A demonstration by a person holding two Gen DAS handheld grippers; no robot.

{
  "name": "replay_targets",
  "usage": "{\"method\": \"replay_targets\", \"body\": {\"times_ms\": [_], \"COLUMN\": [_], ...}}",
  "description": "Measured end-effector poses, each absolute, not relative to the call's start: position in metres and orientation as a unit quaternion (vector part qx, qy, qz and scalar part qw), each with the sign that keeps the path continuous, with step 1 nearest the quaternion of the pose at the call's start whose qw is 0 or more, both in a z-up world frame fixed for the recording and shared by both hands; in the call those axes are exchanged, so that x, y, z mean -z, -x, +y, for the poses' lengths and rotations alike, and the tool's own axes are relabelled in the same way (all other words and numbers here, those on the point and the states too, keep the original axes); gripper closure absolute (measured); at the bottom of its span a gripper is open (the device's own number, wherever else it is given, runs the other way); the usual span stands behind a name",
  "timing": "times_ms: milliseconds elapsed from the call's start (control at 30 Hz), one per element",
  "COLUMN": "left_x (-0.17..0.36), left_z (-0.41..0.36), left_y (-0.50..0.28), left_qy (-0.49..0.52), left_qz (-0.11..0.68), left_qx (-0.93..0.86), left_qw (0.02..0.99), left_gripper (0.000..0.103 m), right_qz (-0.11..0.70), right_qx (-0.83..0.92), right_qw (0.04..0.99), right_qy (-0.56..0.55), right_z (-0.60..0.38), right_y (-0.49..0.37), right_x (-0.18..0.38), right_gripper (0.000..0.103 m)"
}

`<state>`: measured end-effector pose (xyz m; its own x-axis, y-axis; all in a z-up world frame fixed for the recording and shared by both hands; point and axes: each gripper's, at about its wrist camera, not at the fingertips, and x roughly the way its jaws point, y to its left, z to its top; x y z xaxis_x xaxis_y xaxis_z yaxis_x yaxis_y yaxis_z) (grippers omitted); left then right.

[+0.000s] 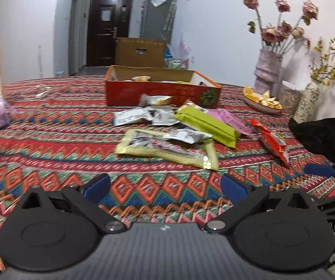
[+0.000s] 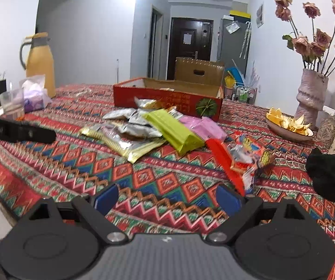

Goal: Organize snacks
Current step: 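Withdraw both grippers from the box toward the pile, then grasp a white packet with the left gripper while the right grasps a cracker packet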

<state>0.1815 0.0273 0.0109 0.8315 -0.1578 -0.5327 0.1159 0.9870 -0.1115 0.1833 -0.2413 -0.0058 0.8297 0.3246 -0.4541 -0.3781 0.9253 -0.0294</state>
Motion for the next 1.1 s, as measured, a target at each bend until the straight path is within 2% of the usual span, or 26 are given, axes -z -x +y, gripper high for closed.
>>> {"method": "replay_targets", "body": {"times_ms": [167, 267, 567, 667, 767, 800, 867, 933, 1100], "left_x": [-0.011, -0.009, 0.008, 0.022, 0.03, 0.03, 0.028, 0.024, 0.009], "left_z": [0.012, 0.003, -0.017, -0.019, -0.011, -0.009, 0.0, 0.011, 0.05], "left_y": [-0.219, -0.253, -0.351, -0.375, -0.384, -0.383, -0.381, -0.375, -0.357], "left_qy": [0.001, -0.027, -0.074, -0.059, -0.04, -0.039, -0.021, -0.002, 0.049], "left_qz": [0.282, 0.291, 0.33, 0.365, 0.377, 0.374, 0.375, 0.367, 0.334], "left_qx": [0.107, 0.127, 0.189, 0.198, 0.196, 0.198, 0.199, 0.189, 0.138], "left_qw": [0.953, 0.948, 0.922, 0.908, 0.905, 0.905, 0.905, 0.911, 0.931], "left_gripper": [0.001, 0.007, 0.013, 0.026, 0.05, 0.054, 0.057, 0.059, 0.06], "right_qz": [0.222, 0.228, 0.233, 0.227, 0.218, 0.218, 0.216, 0.219, 0.234], "right_qx": [-0.181, -0.178, -0.155, -0.151, -0.154, -0.157, -0.163, -0.176, -0.194], "right_qw": [0.958, 0.957, 0.96, 0.962, 0.964, 0.963, 0.963, 0.96, 0.952], "right_qy": [0.035, 0.026, 0.015, 0.009, 0.003, 0.003, 0.008, 0.009, 0.014], "right_z": [-0.25, -0.253, -0.262, -0.265, -0.265, -0.264, -0.26, -0.254, -0.225], "right_y": [-0.2, -0.213, -0.246, -0.254, -0.263, -0.268, -0.28, -0.296, -0.353], "right_x": [0.002, 0.003, 0.0, -0.004, -0.01, -0.013, -0.018, -0.023, -0.032], "right_gripper": [0.014, 0.014, 0.019, 0.02, 0.022, 0.022, 0.024, 0.032, 0.038]}}
